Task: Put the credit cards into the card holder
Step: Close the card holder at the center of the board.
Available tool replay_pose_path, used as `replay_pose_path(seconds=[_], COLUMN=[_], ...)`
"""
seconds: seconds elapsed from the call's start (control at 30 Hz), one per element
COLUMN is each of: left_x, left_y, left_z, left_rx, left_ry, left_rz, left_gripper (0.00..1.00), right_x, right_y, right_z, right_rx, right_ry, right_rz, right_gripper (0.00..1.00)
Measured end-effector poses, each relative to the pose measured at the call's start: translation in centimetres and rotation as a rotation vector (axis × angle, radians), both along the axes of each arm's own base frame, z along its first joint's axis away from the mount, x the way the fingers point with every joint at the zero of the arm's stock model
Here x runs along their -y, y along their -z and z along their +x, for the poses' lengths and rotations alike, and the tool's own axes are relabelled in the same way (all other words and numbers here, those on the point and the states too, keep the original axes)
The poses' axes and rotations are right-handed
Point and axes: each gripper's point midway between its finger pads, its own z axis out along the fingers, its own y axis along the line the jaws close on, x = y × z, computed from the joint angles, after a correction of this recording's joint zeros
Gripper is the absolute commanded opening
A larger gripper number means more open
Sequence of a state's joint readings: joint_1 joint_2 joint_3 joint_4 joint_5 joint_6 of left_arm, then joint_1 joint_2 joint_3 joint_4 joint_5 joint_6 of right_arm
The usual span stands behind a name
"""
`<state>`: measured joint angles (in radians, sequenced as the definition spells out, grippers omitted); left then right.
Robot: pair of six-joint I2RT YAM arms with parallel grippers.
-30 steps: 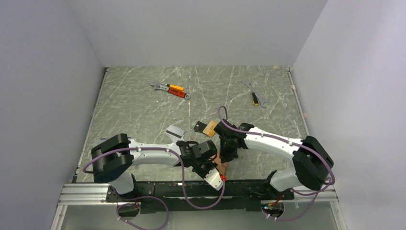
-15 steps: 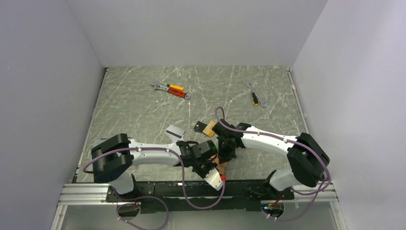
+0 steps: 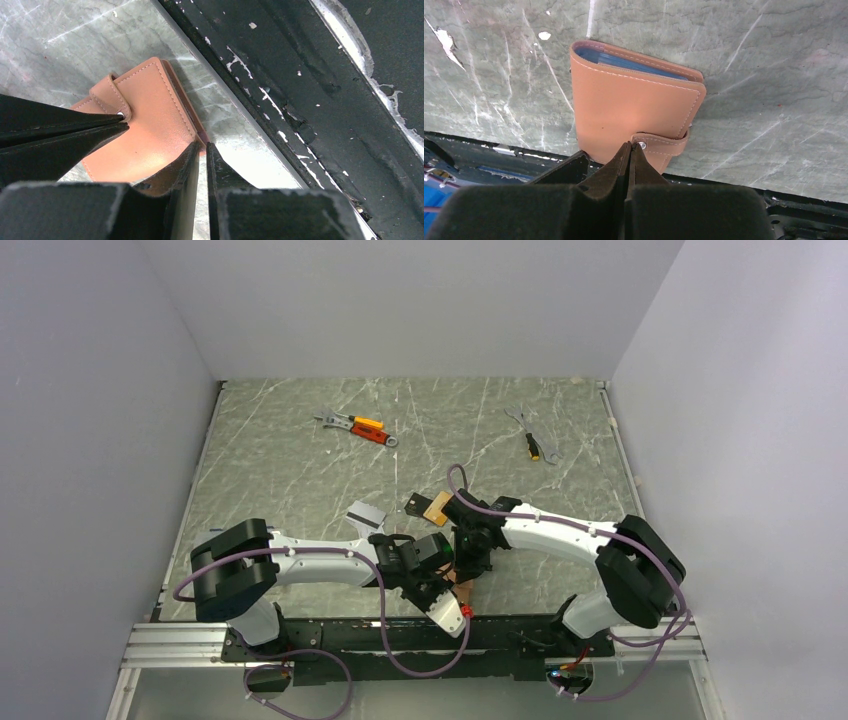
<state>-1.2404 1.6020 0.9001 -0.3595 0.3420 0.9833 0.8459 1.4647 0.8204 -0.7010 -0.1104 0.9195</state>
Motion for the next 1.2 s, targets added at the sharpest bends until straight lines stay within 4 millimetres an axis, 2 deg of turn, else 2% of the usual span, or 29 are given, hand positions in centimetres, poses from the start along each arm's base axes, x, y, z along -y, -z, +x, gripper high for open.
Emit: replay_pose_path(seconds=[1.2], left_x=[-0.07], left_y=[0.0], left_z=[-0.03], left_rx=[0.0], left_ry=[0.002], left_rz=[0.004], left_gripper=[0.15], right_x=[-0.25], right_y=[0.46], right_z=[0.04], right_rx=[-0.005], right_ry=[0.022], right_rz=[0.008], right_gripper=[0.0])
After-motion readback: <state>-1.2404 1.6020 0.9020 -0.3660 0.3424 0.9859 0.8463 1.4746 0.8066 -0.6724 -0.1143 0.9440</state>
